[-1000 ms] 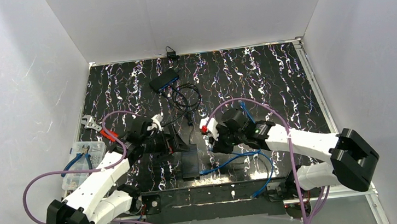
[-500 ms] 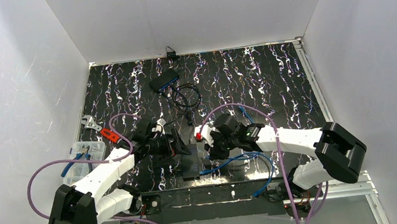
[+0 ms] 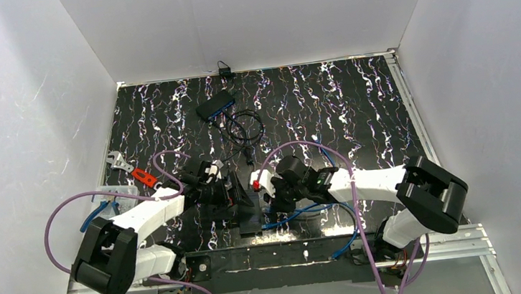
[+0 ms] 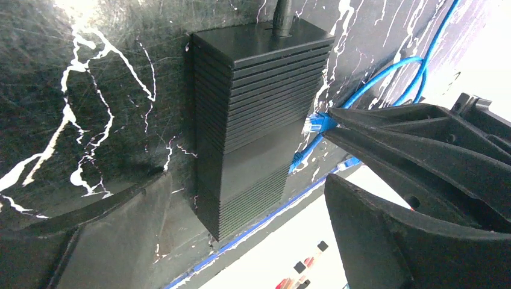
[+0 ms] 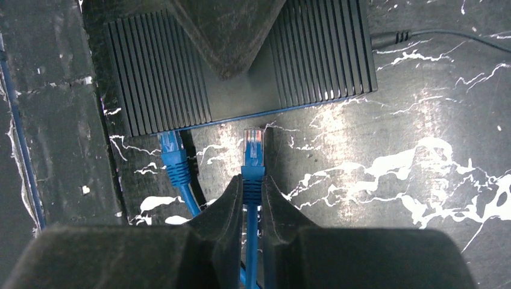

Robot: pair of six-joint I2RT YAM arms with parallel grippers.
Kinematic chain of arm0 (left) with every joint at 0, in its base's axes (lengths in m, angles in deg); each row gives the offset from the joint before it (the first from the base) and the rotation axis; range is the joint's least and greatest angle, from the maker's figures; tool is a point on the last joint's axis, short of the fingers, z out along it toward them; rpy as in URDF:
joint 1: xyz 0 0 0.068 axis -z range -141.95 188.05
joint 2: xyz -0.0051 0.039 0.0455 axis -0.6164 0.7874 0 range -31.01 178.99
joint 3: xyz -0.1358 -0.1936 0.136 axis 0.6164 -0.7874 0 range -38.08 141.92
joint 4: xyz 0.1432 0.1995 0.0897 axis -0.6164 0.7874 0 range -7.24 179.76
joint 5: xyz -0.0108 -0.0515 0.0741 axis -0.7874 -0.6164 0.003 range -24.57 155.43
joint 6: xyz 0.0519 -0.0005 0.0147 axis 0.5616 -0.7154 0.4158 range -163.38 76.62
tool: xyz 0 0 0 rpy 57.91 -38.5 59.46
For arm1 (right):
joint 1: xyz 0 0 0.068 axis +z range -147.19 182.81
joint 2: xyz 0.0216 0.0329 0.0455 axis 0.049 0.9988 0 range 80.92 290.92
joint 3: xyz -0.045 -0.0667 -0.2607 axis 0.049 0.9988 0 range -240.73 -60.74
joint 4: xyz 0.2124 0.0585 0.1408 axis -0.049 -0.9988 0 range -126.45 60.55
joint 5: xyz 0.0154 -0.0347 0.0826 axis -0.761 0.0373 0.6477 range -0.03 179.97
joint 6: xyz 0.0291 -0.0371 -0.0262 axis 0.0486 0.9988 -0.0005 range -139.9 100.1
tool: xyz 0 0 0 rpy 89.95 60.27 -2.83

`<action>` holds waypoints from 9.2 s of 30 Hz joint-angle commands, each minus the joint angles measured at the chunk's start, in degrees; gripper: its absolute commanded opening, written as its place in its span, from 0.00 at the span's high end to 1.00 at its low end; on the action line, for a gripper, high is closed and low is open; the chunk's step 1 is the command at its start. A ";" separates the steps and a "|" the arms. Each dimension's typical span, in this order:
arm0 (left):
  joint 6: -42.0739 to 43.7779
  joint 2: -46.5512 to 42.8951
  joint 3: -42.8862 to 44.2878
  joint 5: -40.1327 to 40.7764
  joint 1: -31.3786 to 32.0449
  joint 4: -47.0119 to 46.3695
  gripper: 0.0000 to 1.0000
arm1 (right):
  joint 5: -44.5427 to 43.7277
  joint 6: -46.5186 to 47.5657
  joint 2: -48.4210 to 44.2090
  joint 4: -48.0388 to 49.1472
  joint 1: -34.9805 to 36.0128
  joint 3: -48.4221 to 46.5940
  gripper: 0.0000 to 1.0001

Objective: Insert the plug into the switch port
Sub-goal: Insert the connector into the switch port.

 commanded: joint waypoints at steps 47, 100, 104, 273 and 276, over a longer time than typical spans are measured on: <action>8.29 11.30 5.76 -4.38 -0.15 1.54 0.51 | -9.13 -2.63 -3.81 19.57 7.36 10.53 0.99; 8.93 12.87 5.99 -5.63 0.04 1.56 0.65 | -5.95 -2.44 -3.77 28.12 7.37 12.35 0.99; 8.92 12.84 6.08 -6.05 0.34 1.58 0.65 | -4.92 -1.31 -3.19 29.27 7.37 12.31 0.99; 7.14 -6.58 9.49 8.25 11.97 11.57 0.02 | -1.89 15.75 -19.18 -5.22 1.05 6.74 0.50; 6.19 -7.10 8.44 8.22 11.95 10.72 0.02 | -1.64 17.91 -18.12 -5.85 0.97 6.41 0.48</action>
